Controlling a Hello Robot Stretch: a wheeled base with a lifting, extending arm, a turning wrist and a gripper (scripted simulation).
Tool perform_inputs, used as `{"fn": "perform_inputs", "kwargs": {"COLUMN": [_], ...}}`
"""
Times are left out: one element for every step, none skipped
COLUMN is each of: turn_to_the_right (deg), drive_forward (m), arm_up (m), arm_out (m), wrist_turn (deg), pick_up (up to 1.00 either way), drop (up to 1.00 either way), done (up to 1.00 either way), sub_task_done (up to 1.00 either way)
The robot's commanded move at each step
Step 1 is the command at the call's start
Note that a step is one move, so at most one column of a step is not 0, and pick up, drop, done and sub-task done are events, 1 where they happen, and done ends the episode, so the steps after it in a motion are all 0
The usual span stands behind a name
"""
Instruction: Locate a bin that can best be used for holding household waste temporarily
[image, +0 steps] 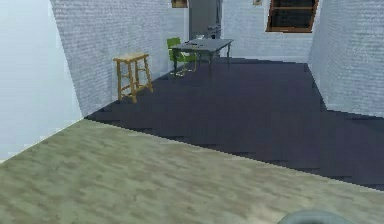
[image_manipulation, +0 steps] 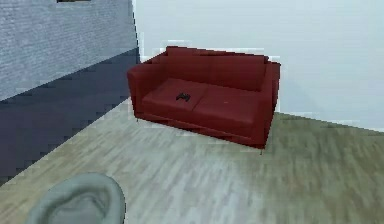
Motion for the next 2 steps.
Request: {"fn": "perform_inputs", "kwargs": {"turn_to_the_right": [45.0,45.0], "drive_forward": [0.00,0.00], "arm_up": [0.00,0.00], "arm_out": [0.00,0.00], "wrist_turn": [0.0,0.0], "pick_up": [0.00,0.00], "drop": [0.00,0.00], "done": [0.00,0.00], "sub_task_done": [0.00,0.00]}}
